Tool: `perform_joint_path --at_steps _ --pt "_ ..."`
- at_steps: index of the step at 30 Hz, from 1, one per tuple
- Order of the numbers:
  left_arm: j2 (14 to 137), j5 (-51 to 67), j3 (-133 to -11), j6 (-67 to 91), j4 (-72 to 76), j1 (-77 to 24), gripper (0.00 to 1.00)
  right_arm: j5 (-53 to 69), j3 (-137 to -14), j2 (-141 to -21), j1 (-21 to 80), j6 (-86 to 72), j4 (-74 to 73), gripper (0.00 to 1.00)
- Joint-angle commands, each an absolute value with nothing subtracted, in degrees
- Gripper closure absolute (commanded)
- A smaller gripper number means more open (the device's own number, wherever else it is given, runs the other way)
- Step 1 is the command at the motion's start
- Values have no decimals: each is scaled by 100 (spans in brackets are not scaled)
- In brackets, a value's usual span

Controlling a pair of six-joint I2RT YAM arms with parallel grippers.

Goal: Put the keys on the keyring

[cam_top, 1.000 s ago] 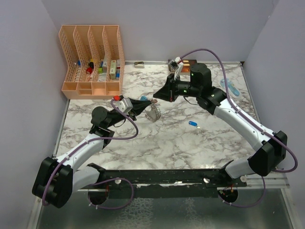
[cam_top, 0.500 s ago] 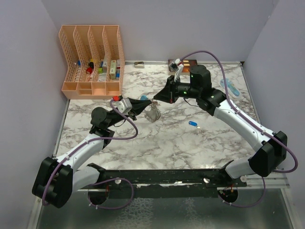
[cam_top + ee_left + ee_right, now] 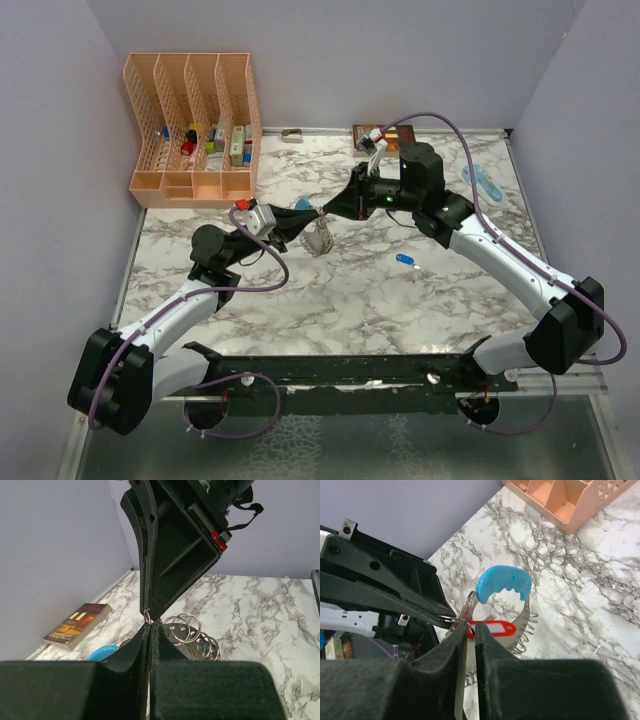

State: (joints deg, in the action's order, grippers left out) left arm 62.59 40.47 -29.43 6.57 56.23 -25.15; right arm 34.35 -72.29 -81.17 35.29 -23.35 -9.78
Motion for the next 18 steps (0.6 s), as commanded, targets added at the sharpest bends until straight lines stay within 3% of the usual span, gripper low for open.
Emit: perform_joint_path --at_steps 1,4,11,15,18 --pt "6231 3979 -2978 737 6209 -2545 100 3078 -7042 -7807 3551 -2338 -704 85" --pt "6225 4004 -2971 740 6175 -2545 100 2815 -7020 -7617 3532 -2256 -729 75" --pt "6238 4081 -2953 791 6168 -2549 100 2393 -6856 -7050 3507 -1754 -652 65" --pt "6279 4289 -2961 1002 6285 -2542 100 3103 -6820 -6941 3494 -1123 -495 64" --pt "6311 4545 -2973 1204 6435 -2548 100 3722 -6805 -6927 3498 -673 -403 70"
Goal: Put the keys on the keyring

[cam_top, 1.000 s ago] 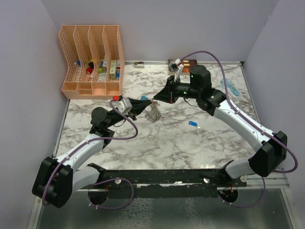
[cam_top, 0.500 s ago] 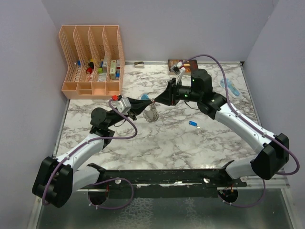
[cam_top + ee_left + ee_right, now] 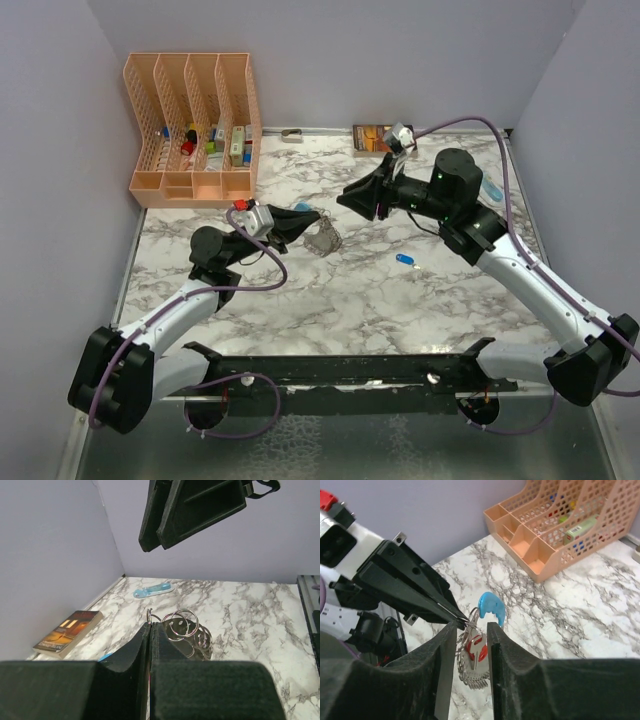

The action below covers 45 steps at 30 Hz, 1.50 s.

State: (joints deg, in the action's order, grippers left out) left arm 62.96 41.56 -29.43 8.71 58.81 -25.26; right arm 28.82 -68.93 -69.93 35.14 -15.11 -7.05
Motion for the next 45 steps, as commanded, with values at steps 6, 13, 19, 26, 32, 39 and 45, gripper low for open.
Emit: perform_joint_path --at_steps 6,13,19,26,32,39,45 --pt "6337 4968 -3025 1488 6619 -2551 100 4085 -6928 -6987 3498 -148 -744 85" --pt "6352 5051 -3063 1609 6731 -2551 100 4592 -6970 -7137 3498 7 -1027 84" --pt "6317 5111 -3103 1810 6891 -2552 100 4848 -7000 -7242 3498 35 -1169 83" --pt "6358 5199 -3152 1876 6943 -2558 100 5009 -7078 -7400 3498 0 -1213 79" --pt "6391 5220 -3174 1870 6902 -2558 100 5141 -7171 -7505 3498 -34 -1194 76" --pt "6425 5234 -3186 1830 6806 -2558 100 5159 -7152 -7475 3498 -120 -1017 74" --pt "6447 5248 -3199 1828 6751 -2566 100 5231 -7185 -7547 3498 -203 -920 74"
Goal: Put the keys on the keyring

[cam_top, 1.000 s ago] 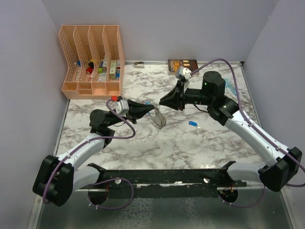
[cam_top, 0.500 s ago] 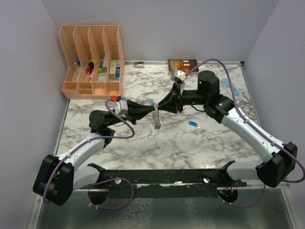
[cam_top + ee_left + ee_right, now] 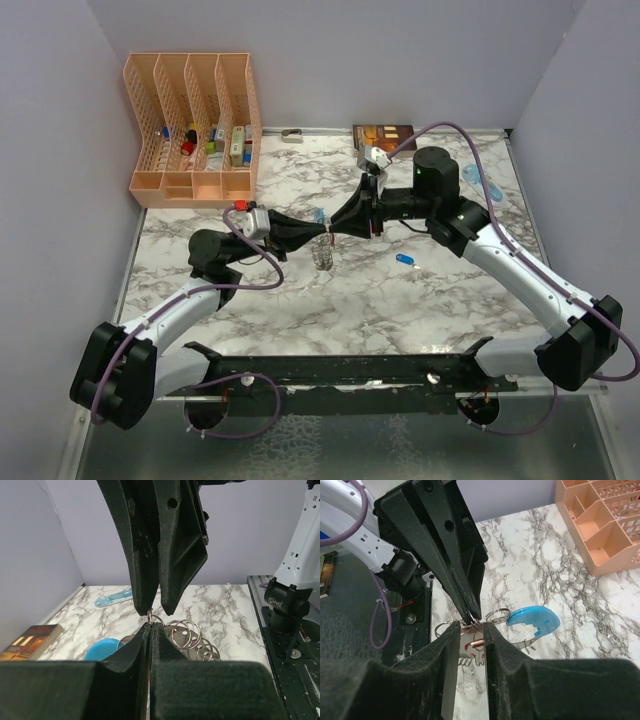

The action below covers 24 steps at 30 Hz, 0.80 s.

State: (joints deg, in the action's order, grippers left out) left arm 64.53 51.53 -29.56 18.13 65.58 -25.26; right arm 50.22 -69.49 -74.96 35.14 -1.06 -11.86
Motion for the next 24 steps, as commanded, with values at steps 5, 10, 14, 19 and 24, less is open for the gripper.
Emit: perform_joint_path --at_steps 5,10,14,19,24 --pt "6451 5249 -3228 1855 6762 -2567 100 5308 -7187 -7584 3498 -260 -835 75" --pt "6443 5249 -3261 1856 6783 -2575 100 5309 -7163 -7594 3498 -246 -843 75" --pt "6447 5271 -3286 1864 6801 -2575 100 5309 -7113 -7593 3498 -246 -811 76" --pt "6436 5315 -3279 1863 6786 -2584 100 5325 -7115 -7635 3498 -272 -775 86" --pt "6417 5290 -3270 1849 6785 -2584 100 5336 -7121 -7672 3498 -265 -806 88"
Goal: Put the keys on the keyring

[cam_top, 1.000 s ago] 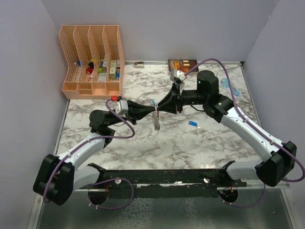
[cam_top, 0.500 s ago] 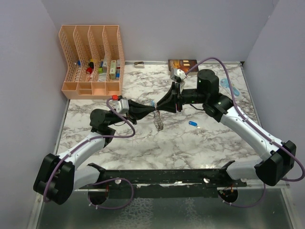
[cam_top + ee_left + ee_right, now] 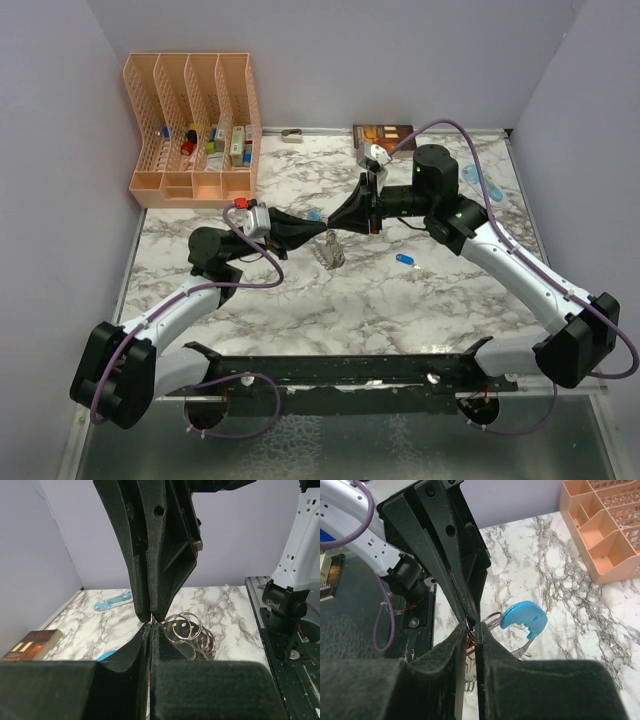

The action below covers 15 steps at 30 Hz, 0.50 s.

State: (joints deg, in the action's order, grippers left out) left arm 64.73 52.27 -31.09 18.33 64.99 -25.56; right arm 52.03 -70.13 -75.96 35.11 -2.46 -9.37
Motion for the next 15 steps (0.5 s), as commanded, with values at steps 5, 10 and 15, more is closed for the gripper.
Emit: perform_joint_path --at_steps 5,10,15 --pt "6431 5323 -3296 1877 6778 -2584 100 5343 -7118 -7668 3498 -240 -861 93" --pt "6442 5267 -3349 1883 6687 -2584 100 5315 -7148 -7678 3498 -297 -990 99" --pt "6413 4978 -3527 1352 5752 -2569 97 5193 -7177 -7645 3498 -466 -1240 99"
